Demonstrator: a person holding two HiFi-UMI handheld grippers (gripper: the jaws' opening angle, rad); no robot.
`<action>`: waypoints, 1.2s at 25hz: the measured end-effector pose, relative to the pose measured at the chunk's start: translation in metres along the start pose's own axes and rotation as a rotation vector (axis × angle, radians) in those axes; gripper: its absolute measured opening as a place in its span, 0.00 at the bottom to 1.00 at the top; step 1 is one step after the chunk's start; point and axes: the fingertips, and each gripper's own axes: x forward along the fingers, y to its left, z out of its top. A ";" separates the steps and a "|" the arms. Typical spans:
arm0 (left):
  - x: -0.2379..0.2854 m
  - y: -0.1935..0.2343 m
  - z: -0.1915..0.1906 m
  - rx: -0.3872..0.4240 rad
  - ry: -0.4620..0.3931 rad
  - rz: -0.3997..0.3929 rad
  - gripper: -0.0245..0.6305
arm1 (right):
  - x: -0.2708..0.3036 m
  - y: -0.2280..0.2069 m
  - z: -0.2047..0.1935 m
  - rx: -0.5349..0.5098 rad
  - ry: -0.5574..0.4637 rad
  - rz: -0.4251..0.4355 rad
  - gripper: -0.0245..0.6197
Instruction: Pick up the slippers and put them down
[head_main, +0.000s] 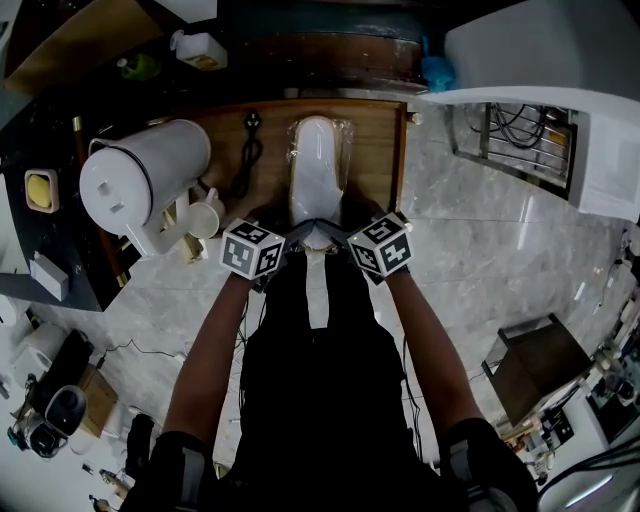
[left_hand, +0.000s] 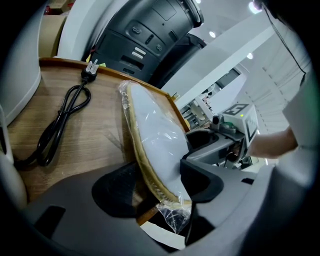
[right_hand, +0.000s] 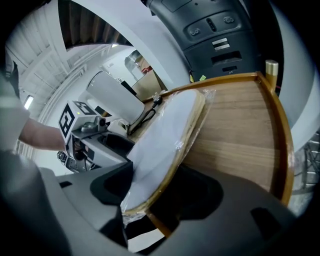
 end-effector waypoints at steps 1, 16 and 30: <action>0.001 -0.001 0.000 0.001 0.007 -0.002 0.44 | 0.000 0.000 0.000 0.000 0.000 -0.005 0.48; 0.001 -0.009 0.008 -0.004 -0.008 -0.028 0.44 | -0.010 -0.001 0.004 0.088 -0.054 -0.023 0.44; -0.020 -0.026 0.026 0.004 -0.041 -0.032 0.44 | -0.033 0.013 0.024 0.079 -0.075 -0.004 0.43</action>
